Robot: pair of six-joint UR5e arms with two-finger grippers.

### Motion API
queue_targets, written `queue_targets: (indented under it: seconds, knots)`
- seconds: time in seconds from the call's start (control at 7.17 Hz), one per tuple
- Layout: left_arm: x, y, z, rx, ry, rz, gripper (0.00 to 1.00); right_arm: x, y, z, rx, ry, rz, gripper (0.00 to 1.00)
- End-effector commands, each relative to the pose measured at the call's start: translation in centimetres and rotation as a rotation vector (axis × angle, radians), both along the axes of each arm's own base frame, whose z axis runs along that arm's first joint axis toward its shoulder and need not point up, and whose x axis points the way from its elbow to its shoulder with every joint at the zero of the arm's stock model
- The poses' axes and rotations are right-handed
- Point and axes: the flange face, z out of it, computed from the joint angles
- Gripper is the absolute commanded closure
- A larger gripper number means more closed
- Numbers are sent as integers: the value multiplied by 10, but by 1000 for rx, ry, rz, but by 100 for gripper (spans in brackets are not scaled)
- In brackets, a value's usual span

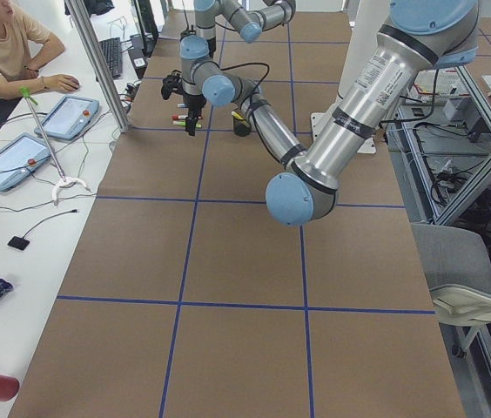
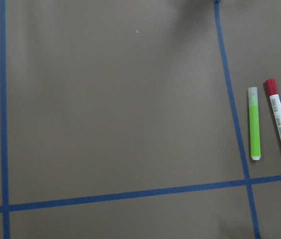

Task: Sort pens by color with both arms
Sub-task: 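Withdraw the left gripper while the right gripper moves toward the cup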

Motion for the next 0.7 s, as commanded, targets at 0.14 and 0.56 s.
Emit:
queue_targets:
  seconds: [0.14,0.56]
  knots:
    - [-32,19,54,18,-37,48,1,-90,-6,-69,-99,81,-105,1]
    - [-66,34,101,20,-32,123,1,-138,1,-70,-111,95,-284,1]
